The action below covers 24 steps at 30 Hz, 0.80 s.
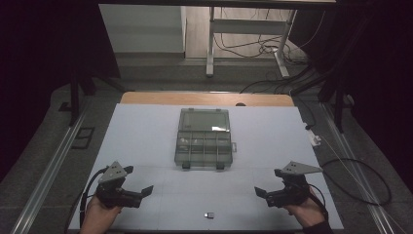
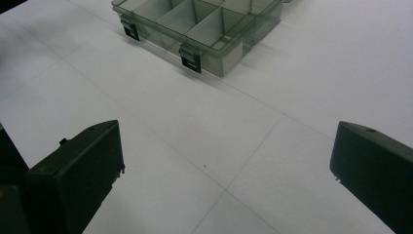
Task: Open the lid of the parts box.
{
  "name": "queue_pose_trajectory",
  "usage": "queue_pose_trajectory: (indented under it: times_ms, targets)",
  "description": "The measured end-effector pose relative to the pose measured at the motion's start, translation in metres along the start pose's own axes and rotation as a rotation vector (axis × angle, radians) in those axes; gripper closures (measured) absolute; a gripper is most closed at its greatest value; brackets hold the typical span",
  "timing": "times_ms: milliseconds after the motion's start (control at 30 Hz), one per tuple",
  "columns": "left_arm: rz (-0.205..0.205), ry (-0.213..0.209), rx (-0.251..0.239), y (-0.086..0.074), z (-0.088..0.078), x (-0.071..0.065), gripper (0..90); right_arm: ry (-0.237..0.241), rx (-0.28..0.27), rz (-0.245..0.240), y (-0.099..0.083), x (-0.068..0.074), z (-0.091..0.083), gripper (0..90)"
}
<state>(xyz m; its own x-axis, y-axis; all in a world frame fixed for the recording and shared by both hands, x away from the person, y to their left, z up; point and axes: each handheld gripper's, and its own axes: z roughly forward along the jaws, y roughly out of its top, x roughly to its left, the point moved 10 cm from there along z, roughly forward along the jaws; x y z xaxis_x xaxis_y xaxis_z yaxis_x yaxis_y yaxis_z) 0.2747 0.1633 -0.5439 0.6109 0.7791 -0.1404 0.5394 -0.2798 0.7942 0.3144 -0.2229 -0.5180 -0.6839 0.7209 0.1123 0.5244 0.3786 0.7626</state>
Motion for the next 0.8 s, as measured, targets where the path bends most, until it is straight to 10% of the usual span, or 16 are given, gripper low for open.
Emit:
queue_pose_trajectory:
  times_ms: [800]
  targets:
    - [-0.045, 0.075, 0.010, -0.027, -0.032, 0.006, 0.0, -0.086, 0.053, 0.076, -0.036, -0.008, -0.028, 0.0]
